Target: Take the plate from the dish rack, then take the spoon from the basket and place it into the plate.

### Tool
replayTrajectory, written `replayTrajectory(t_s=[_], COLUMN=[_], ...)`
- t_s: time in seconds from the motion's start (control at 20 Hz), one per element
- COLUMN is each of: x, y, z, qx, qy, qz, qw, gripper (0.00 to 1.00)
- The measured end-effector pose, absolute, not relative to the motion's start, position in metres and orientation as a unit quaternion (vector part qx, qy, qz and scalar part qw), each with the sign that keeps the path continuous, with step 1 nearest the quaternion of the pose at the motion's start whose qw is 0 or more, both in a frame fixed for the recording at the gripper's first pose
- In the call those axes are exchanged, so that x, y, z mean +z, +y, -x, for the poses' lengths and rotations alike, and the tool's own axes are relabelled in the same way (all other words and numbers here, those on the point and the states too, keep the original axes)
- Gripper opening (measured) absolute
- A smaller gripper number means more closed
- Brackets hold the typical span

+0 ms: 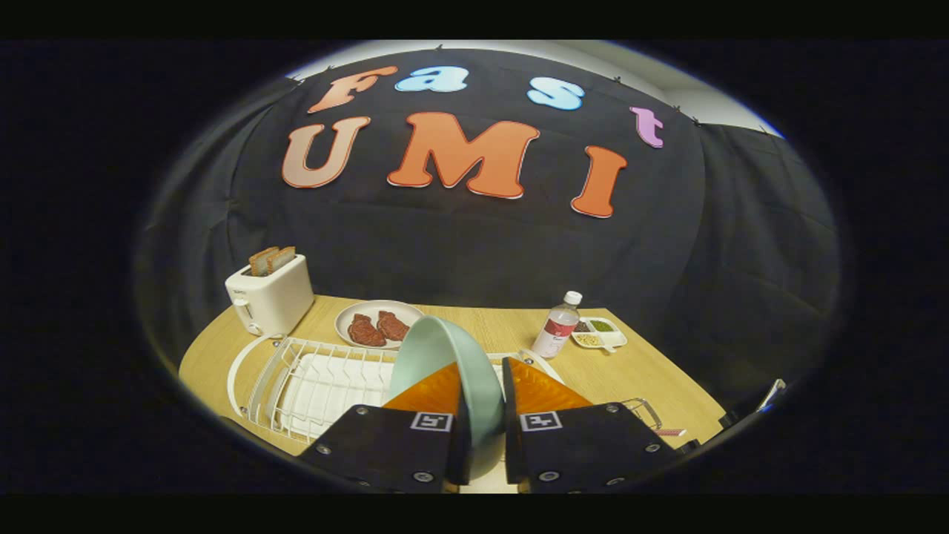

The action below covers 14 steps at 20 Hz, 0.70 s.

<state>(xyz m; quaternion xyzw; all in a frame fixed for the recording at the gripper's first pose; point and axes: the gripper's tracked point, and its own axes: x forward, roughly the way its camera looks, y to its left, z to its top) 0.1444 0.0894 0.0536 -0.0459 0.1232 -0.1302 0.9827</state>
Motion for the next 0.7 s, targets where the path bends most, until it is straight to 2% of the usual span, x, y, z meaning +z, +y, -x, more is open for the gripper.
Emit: replayTrajectory(t_s=[0.7], x=[0.027], y=[0.080], z=[-0.050], qx=[-0.045], qy=[0.122], qz=[-0.051], qw=[0.990], gripper=[0.19])
